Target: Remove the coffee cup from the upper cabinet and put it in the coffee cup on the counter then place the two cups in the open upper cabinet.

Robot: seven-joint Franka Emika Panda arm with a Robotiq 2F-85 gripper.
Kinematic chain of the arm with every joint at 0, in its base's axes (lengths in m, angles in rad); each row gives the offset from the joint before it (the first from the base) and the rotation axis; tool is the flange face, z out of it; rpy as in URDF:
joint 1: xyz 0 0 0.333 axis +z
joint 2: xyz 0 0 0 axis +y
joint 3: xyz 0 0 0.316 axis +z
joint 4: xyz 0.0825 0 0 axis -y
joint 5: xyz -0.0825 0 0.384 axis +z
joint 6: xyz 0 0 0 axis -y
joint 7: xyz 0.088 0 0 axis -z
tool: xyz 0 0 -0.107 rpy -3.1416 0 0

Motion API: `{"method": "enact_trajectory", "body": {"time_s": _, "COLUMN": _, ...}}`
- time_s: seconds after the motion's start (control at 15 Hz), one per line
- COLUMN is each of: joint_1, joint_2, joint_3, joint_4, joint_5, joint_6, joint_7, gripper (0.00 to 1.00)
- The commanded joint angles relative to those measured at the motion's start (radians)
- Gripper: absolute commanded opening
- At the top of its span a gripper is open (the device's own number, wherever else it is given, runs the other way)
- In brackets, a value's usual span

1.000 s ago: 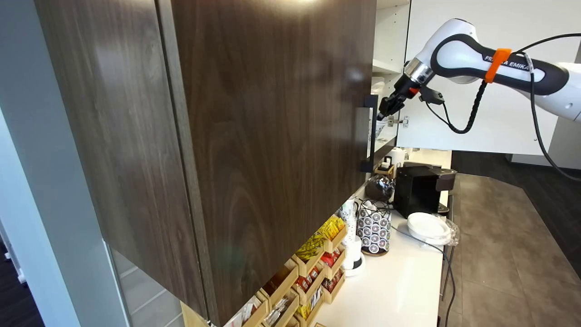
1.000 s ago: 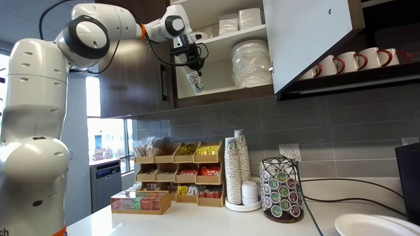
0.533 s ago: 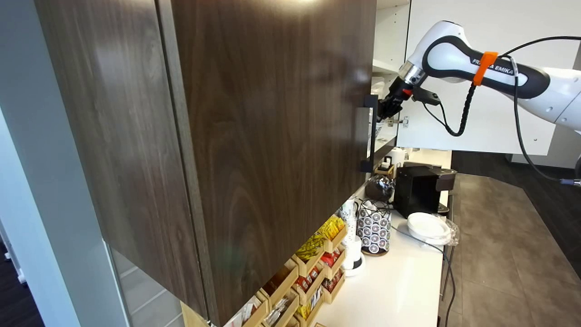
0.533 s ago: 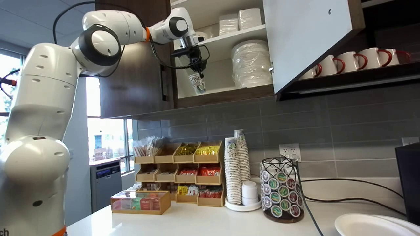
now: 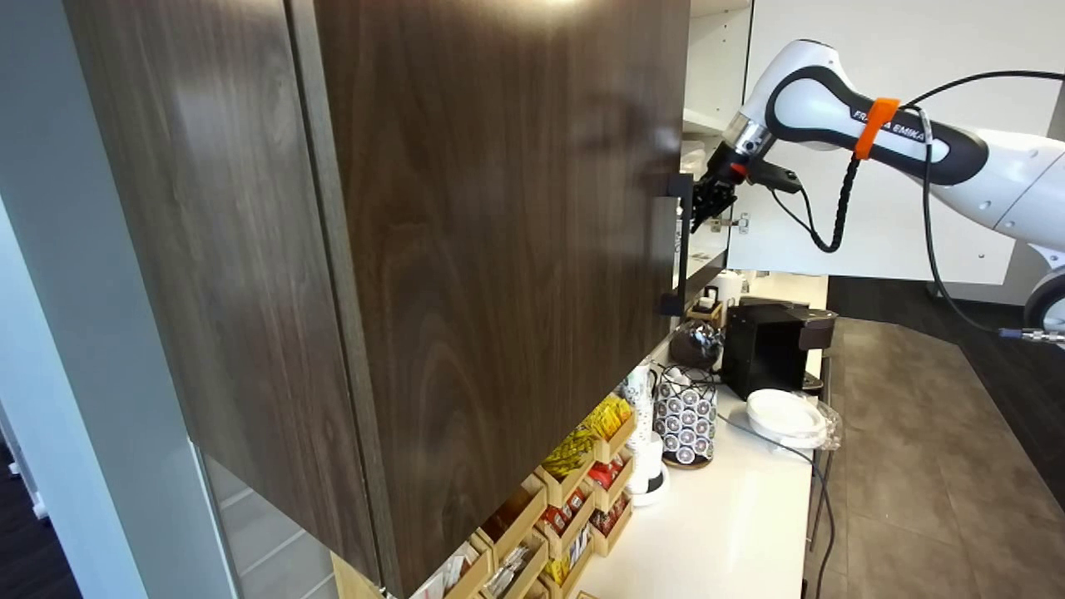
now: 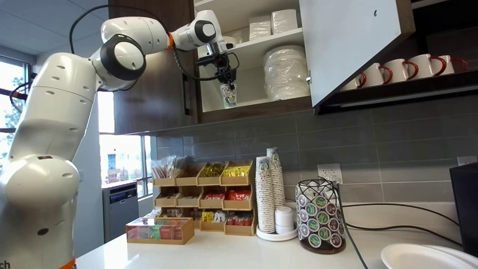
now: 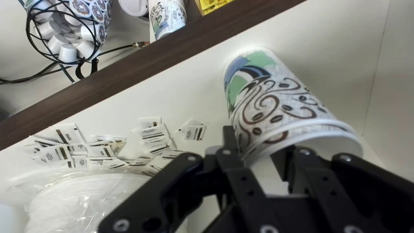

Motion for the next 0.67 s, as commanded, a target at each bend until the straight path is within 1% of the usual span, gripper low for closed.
{"method": "enact_trajectory", "body": {"time_s": 0.0, "joint_1": 0.012, "joint_2": 0.044, "joint_3": -0.004, "joint_4": 0.07, "joint_5": -0.031, "joint_6": -0.038, "joint_7": 0.038, "gripper": 0.65}}
{"method": "enact_trajectory", "body": {"time_s": 0.2, "joint_1": 0.011, "joint_2": 0.052, "joint_3": -0.002, "joint_4": 0.084, "joint_5": -0.031, "joint_6": -0.018, "joint_7": 0.033, "gripper": 0.88}}
{"method": "enact_trajectory", "body": {"time_s": 0.27, "joint_1": 0.01, "joint_2": 0.051, "joint_3": -0.004, "joint_4": 0.083, "joint_5": -0.032, "joint_6": -0.009, "joint_7": 0.03, "gripper": 0.95}}
{"method": "enact_trajectory", "body": {"time_s": 0.33, "joint_1": 0.006, "joint_2": 0.049, "joint_3": -0.003, "joint_4": 0.084, "joint_5": -0.023, "joint_6": -0.001, "joint_7": 0.027, "gripper": 1.0}}
{"method": "enact_trajectory", "body": {"time_s": 0.47, "joint_1": 0.0, "joint_2": 0.038, "joint_3": -0.004, "joint_4": 0.08, "joint_5": -0.013, "joint_6": 0.012, "joint_7": 0.017, "gripper": 1.0}}
{"method": "enact_trajectory", "body": {"time_s": 0.6, "joint_1": -0.007, "joint_2": 0.012, "joint_3": -0.006, "joint_4": 0.055, "joint_5": -0.016, "joint_6": 0.04, "joint_7": -0.027, "gripper": 1.0}}
